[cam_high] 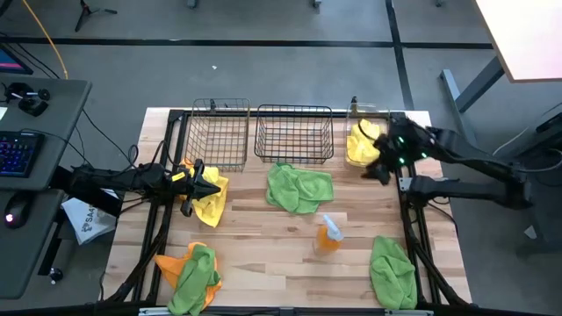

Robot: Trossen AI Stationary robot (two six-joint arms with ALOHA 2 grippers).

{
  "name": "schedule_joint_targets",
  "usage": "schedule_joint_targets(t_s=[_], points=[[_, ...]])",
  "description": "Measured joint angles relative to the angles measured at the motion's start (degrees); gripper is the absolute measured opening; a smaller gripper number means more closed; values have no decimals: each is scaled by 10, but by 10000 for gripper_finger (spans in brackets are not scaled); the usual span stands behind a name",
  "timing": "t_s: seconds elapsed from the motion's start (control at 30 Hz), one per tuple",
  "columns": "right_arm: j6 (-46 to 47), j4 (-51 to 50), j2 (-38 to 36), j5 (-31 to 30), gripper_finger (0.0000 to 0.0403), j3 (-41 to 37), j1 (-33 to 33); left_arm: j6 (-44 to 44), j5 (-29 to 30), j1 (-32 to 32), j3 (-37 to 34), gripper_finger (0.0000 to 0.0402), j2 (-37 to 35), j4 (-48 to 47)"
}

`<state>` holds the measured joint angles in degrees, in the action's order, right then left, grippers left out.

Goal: Sort microfiber towel by color & place in baskets
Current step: Put the bottom right green microfiber towel into the black wire basket

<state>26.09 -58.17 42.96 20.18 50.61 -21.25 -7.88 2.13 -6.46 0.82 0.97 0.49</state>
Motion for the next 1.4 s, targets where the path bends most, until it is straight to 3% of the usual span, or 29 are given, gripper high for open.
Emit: schedule_joint_targets(t_s=[0.17, 0.3, 0.53, 0.67, 0.8, 1.0, 1.4], points=[[192, -8, -40, -27, 252, 0, 197, 0, 0, 0, 0, 3, 0, 0], [322, -8, -12, -75, 252, 0, 362, 0, 0, 0, 0, 3, 0, 0], [493, -4, 130, -79, 252, 0, 608, 0, 0, 0, 0, 3, 0, 0], [561, -2, 231, -74, 251, 0, 701, 0, 0, 0, 0, 3, 0, 0], [590, 21, 322, -39, 252, 0, 745, 0, 0, 0, 0, 3, 0, 0], [601, 56, 421, -5, 252, 0, 749, 0, 0, 0, 0, 3, 0, 0], [601, 120, 546, 7, 251, 2, 749, 0, 0, 0, 0, 3, 0, 0]])
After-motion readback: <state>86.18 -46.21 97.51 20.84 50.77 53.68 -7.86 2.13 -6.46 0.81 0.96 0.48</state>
